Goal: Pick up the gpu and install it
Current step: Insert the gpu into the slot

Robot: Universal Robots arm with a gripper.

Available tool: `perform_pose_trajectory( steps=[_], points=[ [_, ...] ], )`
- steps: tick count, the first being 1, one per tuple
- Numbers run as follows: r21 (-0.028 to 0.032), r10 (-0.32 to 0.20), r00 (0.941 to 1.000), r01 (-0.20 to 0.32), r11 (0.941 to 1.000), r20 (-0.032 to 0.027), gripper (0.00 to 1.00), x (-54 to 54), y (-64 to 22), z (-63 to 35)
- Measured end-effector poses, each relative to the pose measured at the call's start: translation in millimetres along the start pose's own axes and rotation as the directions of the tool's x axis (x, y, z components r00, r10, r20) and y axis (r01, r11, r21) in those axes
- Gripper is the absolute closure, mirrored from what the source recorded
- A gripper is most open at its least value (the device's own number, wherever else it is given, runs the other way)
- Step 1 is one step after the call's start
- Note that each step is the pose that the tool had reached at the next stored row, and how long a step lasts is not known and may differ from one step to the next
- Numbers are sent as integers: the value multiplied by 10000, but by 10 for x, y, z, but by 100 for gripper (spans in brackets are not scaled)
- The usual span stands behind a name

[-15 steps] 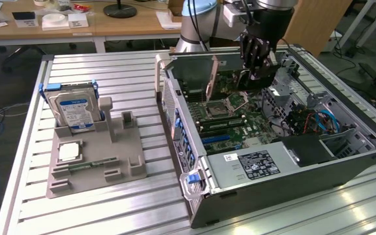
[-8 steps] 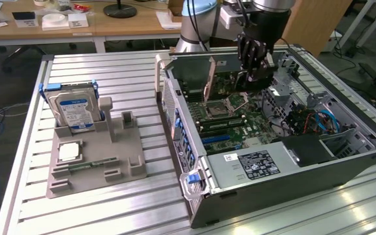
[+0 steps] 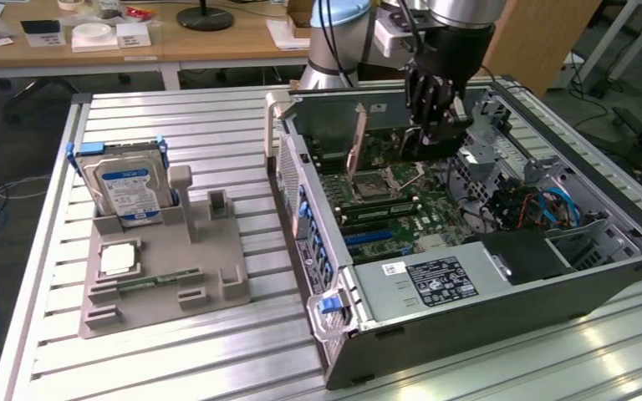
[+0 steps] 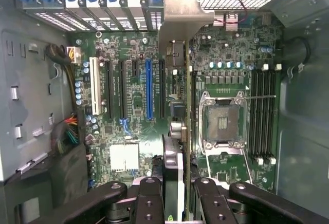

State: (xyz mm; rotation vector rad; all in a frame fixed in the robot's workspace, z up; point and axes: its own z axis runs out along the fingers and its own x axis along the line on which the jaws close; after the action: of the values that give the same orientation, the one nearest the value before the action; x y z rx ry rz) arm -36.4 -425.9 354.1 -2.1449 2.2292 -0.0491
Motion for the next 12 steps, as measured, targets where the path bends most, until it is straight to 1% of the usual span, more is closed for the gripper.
perform_pose_trajectory(
  steps=[3,5,12],
  points=[
    [0,0,10000,0,10000,1,72,4,82,50],
    [0,2,10000,-2,10000,1,72,5,111,84],
    [-1,59,10000,-59,10000,-5,72,43,122,198]
  ],
)
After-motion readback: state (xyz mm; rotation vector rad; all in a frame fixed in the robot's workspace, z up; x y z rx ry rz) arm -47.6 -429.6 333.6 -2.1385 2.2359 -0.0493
